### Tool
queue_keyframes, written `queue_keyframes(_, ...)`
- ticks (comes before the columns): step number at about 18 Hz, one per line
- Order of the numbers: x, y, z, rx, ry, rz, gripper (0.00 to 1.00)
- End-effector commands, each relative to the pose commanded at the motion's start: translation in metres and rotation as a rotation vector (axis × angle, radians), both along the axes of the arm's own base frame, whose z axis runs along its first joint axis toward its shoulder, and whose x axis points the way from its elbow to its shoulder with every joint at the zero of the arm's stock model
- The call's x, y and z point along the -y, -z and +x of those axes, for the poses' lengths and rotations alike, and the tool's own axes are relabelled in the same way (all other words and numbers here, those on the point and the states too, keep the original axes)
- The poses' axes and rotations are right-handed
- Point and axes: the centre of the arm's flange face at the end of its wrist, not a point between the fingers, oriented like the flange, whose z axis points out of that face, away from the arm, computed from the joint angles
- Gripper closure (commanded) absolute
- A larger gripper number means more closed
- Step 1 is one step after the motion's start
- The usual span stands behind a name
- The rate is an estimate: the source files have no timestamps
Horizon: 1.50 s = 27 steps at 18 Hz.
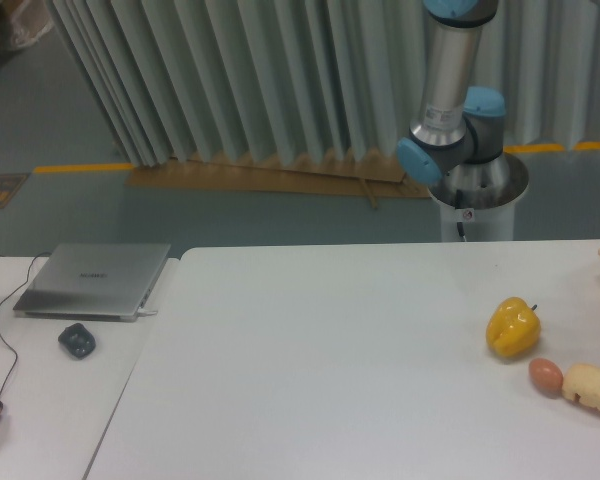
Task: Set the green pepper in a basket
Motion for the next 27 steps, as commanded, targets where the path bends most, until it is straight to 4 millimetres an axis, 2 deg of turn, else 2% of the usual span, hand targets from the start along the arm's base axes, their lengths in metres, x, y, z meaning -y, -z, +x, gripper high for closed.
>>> queue_keyframes(7,-0.004,0.02,-0.004,0.033,0.008,-0.01,0.37)
queue_keyframes(10,-0.004,0.021,-0.004,0.036,0.008,-0.01,0.35)
queue_keyframes(11,-0.005,0.022,-0.003,0.036,0.009,-0.01,0.27)
queue_keyframes(13,-0.005,0.022,-0.003,0.036,0.009,-0.007,0.0)
queue_keyframes(20,-0.01,0.02,-0.001,0.034,0.018,-0.005,0.0)
queue_keyframes(27,-0.017,0.007,0.002,0.016,0.029,0.008,0.0)
